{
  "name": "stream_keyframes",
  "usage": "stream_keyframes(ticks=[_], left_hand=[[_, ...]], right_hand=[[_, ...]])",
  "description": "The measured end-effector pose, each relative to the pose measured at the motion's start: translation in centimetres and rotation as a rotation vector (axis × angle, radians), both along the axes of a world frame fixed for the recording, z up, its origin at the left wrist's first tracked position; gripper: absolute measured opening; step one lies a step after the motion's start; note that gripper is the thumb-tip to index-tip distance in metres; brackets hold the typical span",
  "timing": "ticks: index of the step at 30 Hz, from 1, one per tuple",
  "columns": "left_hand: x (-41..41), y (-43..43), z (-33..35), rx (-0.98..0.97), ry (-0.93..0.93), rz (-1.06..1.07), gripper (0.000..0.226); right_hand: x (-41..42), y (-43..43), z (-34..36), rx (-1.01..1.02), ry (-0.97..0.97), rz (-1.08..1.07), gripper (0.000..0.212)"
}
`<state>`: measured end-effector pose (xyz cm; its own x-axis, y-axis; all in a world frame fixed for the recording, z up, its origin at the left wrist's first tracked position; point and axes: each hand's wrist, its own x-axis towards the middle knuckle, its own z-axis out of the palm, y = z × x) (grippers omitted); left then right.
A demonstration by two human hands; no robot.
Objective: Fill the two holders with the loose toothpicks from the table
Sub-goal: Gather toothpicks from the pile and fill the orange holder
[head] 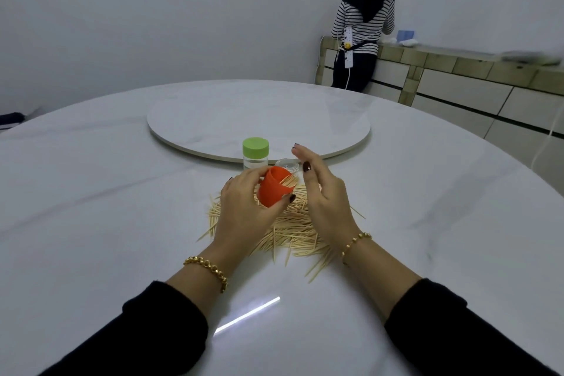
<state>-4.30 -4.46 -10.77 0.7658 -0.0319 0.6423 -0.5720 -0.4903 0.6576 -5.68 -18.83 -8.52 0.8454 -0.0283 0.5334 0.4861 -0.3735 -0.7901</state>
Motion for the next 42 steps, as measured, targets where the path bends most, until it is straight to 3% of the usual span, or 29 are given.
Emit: stream_keyframes(ticks=[3,6,16,19,26,30,36,42], left_hand=[[-0.1,-0.1,0.0,0.004,0.01,-0.03,0.051],[-0.1,0.0,0.0,0.031,0.024,-0.05,0.05],[-0.3,0.1,-0.1,0.035,0.009,-0.007,0.052],[-0.4,0.2,-0.1,0.04,0.022,-0.005,0.052],[-0.8,0.2,0.0,0.044,0.021,-0.016,0.051],[-0.8,0.2,0.0,0.055,0.022,-0.025,0.051],[-1.2,0.1,0.2,0.055,0.018,-0.035,0.05],[-1.0,0.1,0.0,0.052,0.031,-0.037,0.051]], right_hand=[[-0.2,0.3,-0.9,-0.229,0.106,0.061,0.052],[-0.5,0.8,-1.1,-0.323,0.103,0.079,0.056],[-0.4,-2.7,-0.8,-0.305,0.115,0.004,0.047],[-0.2,-4.7,-0.8,-0.293,0.112,-0.131,0.041],[-0.3,-8.8,-1.3,-0.84,0.41,-0.342,0.031],[-0.8,-8.6,-1.3,-0.857,0.397,-0.38,0.038],[-0.6,-6.8,-1.2,-0.72,0.279,-0.437,0.017],[0.3,-5.6,-1.8,-0.772,0.21,-0.478,0.022]])
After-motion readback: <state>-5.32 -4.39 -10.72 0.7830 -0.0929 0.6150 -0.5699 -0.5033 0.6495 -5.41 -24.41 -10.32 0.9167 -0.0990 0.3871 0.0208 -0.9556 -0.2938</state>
